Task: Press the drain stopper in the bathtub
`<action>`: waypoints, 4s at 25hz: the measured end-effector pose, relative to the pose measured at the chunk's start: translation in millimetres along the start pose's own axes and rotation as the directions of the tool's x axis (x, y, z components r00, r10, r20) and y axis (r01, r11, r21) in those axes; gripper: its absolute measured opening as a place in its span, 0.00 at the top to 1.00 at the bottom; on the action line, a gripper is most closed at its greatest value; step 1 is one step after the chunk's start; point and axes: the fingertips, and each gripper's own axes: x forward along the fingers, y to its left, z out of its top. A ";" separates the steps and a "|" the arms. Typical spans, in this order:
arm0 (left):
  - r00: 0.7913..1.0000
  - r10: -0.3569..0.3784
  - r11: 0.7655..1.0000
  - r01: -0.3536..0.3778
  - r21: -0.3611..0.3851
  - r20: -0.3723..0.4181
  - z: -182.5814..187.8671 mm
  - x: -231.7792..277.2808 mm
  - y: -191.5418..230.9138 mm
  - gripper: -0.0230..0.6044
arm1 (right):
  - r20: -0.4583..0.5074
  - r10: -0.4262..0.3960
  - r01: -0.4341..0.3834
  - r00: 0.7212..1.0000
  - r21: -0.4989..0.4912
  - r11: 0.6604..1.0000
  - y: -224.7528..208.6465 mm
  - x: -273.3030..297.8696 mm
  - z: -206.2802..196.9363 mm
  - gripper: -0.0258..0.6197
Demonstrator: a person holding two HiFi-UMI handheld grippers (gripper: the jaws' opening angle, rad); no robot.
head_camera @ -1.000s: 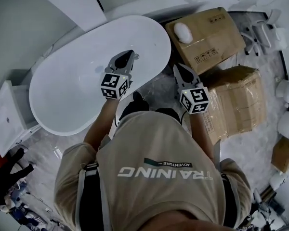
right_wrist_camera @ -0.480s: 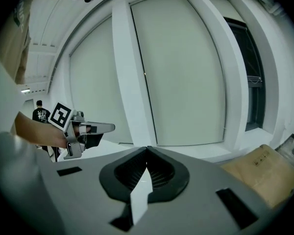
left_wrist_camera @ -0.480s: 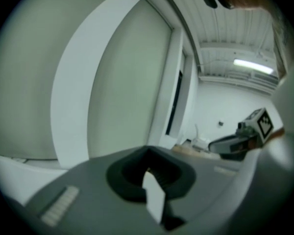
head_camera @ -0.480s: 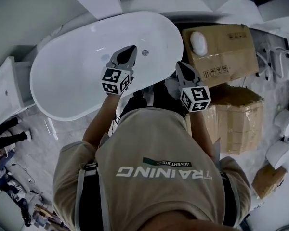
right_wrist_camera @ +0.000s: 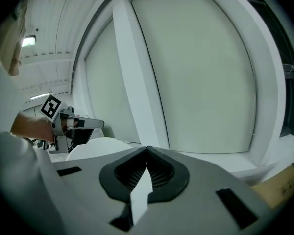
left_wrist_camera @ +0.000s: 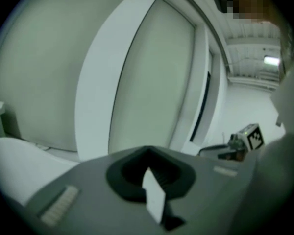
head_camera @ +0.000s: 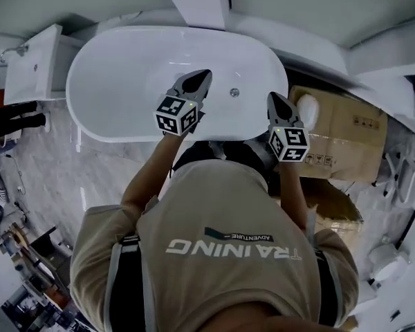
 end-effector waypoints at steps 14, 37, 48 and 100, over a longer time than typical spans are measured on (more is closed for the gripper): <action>0.990 0.120 0.992 -0.123 -0.036 -0.071 -31.2 -8.2 47.2 0.96 | -0.095 0.139 -0.147 0.986 -0.089 0.985 28.1 65.7 -10.7 0.94; 0.949 0.117 0.975 -0.166 -0.146 -0.293 -230.7 73.5 146.1 0.96 | -0.397 0.117 -0.173 0.910 -0.106 0.979 2.3 194.4 -225.3 0.94; 0.907 0.060 0.991 -0.103 -0.081 -0.417 -361.7 144.8 167.5 0.96 | -0.601 0.111 -0.181 0.791 -0.058 0.982 -33.1 266.1 -378.8 0.94; 0.801 -0.079 0.966 -0.085 -0.243 -0.594 -643.1 263.3 237.2 0.96 | -0.824 -0.017 0.066 0.566 0.025 0.997 -102.9 427.4 -690.9 0.94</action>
